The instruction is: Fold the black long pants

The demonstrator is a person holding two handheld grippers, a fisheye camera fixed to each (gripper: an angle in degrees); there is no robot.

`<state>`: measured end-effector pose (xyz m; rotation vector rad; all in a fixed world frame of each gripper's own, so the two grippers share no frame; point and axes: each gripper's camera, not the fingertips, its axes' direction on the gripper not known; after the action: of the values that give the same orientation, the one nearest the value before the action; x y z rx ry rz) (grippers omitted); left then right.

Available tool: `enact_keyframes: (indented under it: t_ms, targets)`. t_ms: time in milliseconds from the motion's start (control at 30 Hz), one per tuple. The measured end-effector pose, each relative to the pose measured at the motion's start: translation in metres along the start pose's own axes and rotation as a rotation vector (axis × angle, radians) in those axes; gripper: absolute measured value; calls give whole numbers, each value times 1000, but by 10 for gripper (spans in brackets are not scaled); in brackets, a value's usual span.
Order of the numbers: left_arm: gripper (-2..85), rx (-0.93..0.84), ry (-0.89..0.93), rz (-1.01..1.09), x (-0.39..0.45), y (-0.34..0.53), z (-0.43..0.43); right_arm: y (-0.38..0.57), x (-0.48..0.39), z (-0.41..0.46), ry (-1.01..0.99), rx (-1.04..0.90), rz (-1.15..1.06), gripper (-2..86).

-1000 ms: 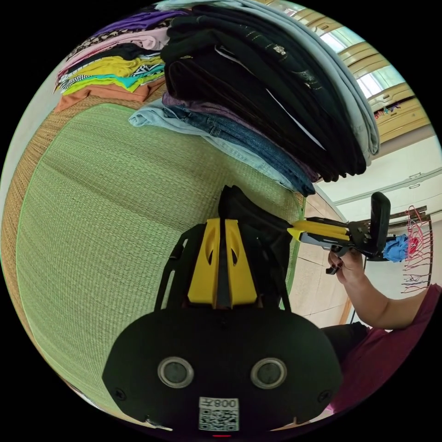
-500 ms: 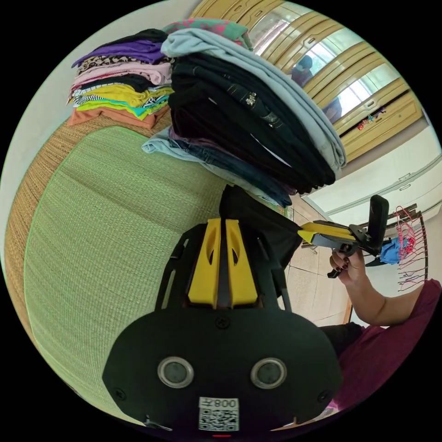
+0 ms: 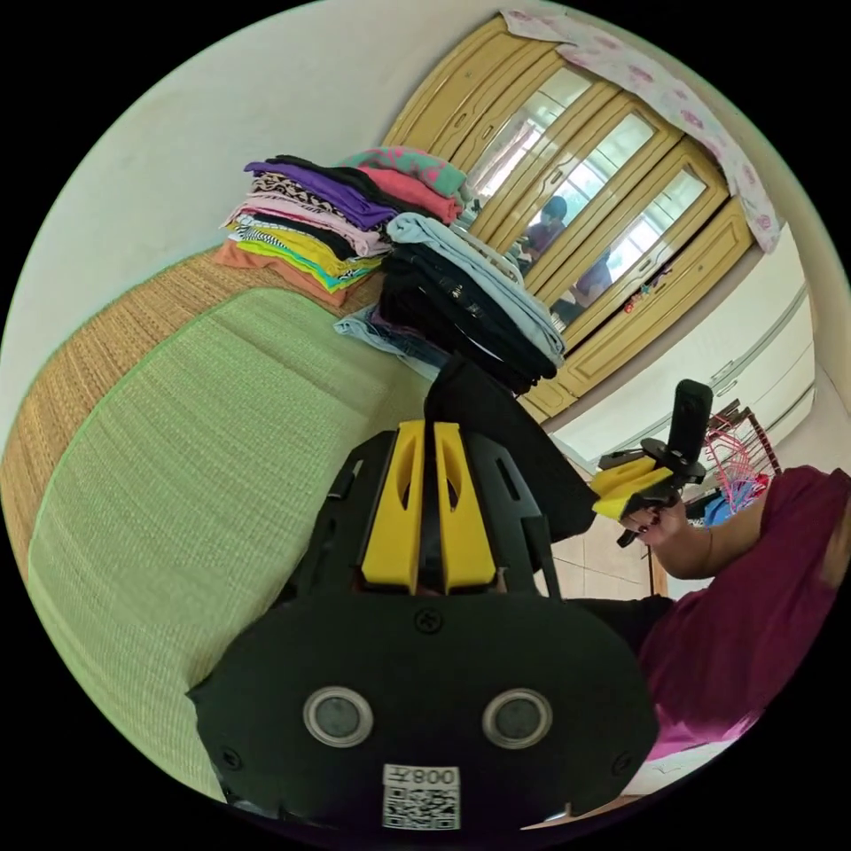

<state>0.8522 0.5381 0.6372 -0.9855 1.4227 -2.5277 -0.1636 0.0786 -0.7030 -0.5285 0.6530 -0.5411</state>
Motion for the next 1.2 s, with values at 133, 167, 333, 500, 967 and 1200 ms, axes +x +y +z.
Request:
enact_keyframes:
  t_ms: [133,167,333,500,967,1200]
  targets:
    - [19,61,10,-68,-36,74,-80,-13,-54,64,-92,-128,-100,27]
    - [19,70,3,-107,-50,101,-103,-14,-60,74,-102,-147,-108,27]
    - [18,83,-8,-347,-124,217,-170,-17,-94,174,-153,-318,-125,28]
    - [11,35,-39,-662,-193,340,-218,-11,-104,260,-155,-504,-89,27]
    - [39,155,198,-831,-224,453,-318,-42,-159,341,-201,-606,-89,25]
    - [26,152,98,-841,-225,472,-384,-59,-194,361,-190,-620,-145,23]
